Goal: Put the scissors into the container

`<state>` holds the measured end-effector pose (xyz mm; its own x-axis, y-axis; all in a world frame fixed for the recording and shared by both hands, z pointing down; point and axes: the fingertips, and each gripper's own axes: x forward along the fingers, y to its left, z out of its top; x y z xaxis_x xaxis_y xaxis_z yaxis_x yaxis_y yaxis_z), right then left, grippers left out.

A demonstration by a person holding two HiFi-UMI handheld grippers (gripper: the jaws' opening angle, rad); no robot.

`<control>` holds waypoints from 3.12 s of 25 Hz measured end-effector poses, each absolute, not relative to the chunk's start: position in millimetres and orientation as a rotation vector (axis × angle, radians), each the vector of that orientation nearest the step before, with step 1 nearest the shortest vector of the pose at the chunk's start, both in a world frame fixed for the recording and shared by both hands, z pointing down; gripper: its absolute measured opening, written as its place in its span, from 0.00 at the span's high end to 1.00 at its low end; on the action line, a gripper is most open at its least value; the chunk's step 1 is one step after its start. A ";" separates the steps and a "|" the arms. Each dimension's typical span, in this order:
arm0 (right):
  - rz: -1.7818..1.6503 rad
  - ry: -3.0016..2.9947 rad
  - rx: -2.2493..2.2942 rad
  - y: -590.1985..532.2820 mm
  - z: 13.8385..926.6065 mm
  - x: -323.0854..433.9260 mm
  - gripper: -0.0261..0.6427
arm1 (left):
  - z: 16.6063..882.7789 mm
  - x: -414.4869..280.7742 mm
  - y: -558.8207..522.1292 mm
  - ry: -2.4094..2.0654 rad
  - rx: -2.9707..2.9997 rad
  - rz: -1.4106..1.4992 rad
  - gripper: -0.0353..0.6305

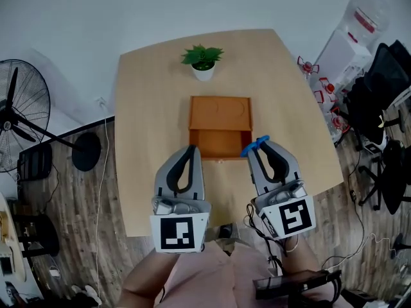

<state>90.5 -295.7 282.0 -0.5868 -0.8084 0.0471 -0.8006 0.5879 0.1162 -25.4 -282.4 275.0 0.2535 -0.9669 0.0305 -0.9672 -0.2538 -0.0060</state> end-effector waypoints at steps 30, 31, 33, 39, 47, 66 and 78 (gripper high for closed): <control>0.185 -2.582 1.040 -388.6 465.1 34.8 0.85 | 421.8 -91.4 -383.3 -1.827 2.194 0.356 0.94; 0.194 -2.578 1.030 -388.1 469.4 35.8 0.85 | 424.3 -93.1 -385.0 -1.833 2.184 0.358 0.94; 0.210 -2.574 1.006 -386.6 476.8 39.0 0.85 | 428.0 -92.3 -388.6 -1.842 2.178 0.355 0.94; 0.233 -2.576 0.931 -383.5 488.2 27.7 0.85 | 441.8 -92.4 -390.9 -1.832 2.153 0.348 0.94; 0.271 -2.553 0.859 -391.3 510.6 9.4 0.84 | 458.9 -106.8 -397.4 -1.833 2.113 0.363 0.94; 0.213 -2.656 0.963 -380.7 451.0 3.2 0.85 | 412.0 -101.1 -379.6 -1.868 2.206 0.296 0.94; 0.031 -2.750 1.222 -339.5 322.6 44.4 0.96 | 288.4 -54.1 -324.3 -1.984 2.377 0.084 0.94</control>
